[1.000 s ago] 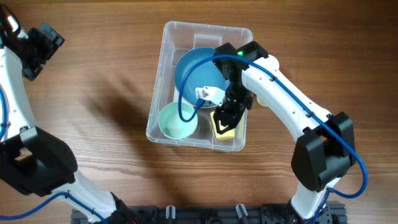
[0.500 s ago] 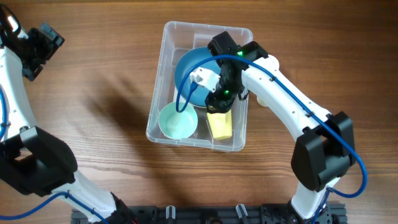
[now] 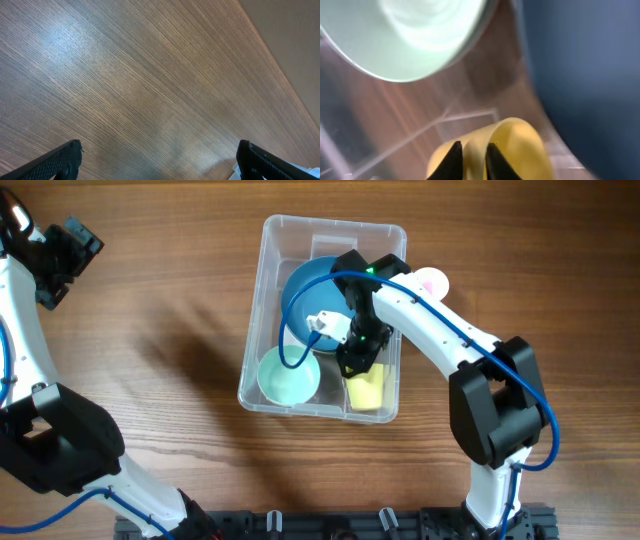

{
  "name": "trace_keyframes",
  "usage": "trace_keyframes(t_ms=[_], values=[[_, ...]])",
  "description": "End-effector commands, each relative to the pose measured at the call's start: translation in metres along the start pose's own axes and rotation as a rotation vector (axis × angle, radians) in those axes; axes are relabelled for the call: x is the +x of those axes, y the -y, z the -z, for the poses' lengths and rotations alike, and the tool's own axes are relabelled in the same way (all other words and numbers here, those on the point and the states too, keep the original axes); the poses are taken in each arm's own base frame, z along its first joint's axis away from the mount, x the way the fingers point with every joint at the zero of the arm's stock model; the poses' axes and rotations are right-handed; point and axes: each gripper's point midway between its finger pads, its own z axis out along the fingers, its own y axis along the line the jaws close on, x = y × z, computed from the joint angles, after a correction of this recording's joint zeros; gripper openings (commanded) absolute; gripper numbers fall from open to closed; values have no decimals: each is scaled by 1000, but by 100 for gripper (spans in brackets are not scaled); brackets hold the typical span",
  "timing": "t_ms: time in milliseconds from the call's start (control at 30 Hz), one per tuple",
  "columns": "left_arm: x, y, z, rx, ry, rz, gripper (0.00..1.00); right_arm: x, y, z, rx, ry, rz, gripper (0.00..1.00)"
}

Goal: Pack container

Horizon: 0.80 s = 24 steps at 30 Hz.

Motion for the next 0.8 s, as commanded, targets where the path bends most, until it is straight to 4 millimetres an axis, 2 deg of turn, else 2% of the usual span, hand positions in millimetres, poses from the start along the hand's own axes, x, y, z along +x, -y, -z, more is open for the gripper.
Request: trace_keyframes(t_ms=[0, 67, 367, 533, 767], values=[[-8, 6, 17, 17, 46, 1, 100, 7, -5, -2, -23, -28, -1, 8], [-8, 6, 17, 17, 46, 1, 100, 9, -7, -1, -28, -36, -20, 4], [-8, 6, 17, 17, 46, 1, 100, 2, -11, 22, -19, -25, -22, 4], [-8, 6, 17, 17, 46, 1, 100, -9, -11, 48, 13, 3, -27, 4], [-8, 6, 17, 17, 46, 1, 100, -24, -2, 85, 121, 58, -30, 4]])
